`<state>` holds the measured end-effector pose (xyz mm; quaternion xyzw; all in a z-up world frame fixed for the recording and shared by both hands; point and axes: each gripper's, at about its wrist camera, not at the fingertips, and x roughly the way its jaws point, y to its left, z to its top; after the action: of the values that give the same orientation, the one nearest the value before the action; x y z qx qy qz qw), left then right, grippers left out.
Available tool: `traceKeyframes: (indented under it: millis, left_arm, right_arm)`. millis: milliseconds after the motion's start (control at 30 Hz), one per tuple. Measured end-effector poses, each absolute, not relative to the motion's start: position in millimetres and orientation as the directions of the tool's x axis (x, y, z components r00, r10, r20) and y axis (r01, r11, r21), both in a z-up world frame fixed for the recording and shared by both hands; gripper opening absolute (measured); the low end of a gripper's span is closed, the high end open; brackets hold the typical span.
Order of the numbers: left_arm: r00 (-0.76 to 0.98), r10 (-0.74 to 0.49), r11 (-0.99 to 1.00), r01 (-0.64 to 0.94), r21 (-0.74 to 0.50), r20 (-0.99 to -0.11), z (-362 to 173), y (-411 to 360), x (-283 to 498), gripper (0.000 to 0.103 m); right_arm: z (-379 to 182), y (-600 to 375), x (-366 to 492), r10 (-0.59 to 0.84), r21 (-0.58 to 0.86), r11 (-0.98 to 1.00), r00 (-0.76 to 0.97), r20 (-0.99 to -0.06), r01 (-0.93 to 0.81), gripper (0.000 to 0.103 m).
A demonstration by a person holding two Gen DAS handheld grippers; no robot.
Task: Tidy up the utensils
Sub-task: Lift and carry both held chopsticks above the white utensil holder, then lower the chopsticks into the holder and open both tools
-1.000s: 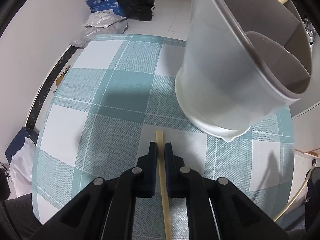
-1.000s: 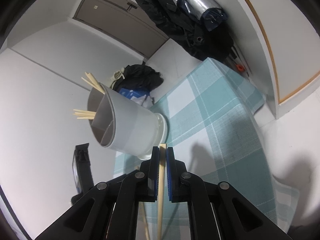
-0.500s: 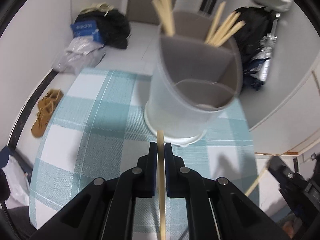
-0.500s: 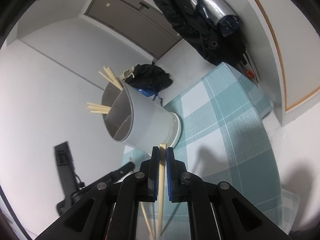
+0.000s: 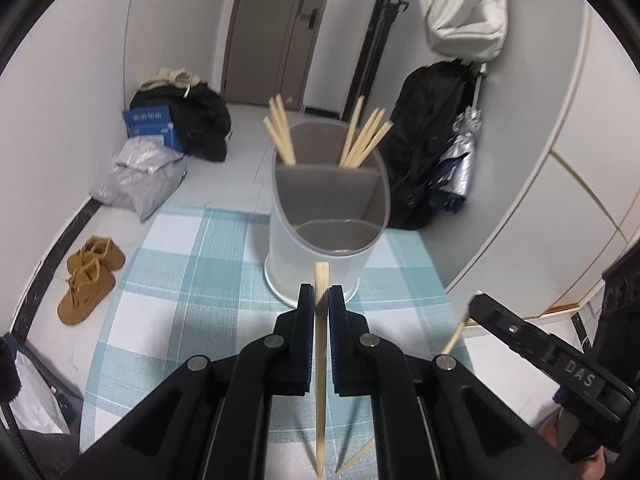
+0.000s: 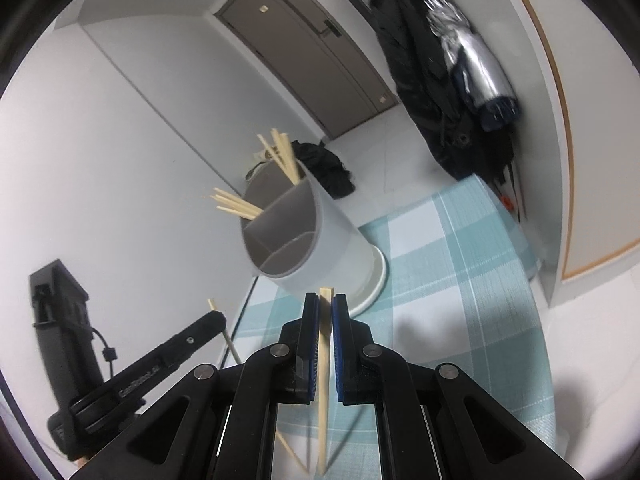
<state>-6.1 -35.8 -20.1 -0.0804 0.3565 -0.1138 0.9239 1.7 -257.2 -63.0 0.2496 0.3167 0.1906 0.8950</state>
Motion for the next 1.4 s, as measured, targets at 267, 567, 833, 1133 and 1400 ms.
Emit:
traceKeyframes:
  millis: [267,567,833,1133,1400]
  left_arm:
    - [0.758,-0.292,0.956,0.222,-0.191,-0.583,-9,-36,-33,0.003]
    - [0.763,-0.317,0.948,0.252,-0.191,-0.564,1,-28,-42,0.003]
    - [0.740,-0.338,0.941,0.266,-0.208,-0.581,5,-28,-42,0.002]
    - [0.726,-0.350,0.937,0.261,-0.233,-0.592,15,-24,-39,0.002]
    - [0.703,-0.361,0.931,0.237,-0.277,-0.612,26,-20,-22,0.002]
  right_arm:
    - [-39,-231,-14,0.443,0.413,0.874,0.768,-0.463,-0.255,0.006]
    - [-27,-226,-22,0.414,0.372,0.893,0.789,-0.454,-0.254,0.005]
    - [-22,-219,-25,0.412,0.355,0.897,0.785,-0.462,-0.262,0.005]
    - [-20,-213,-23,0.428,0.360,0.892,0.768,-0.477,-0.273,0.005]
    - [-10,-214,-18,0.421,0.365,0.894,0.764,-0.489,-0.259,0.005]
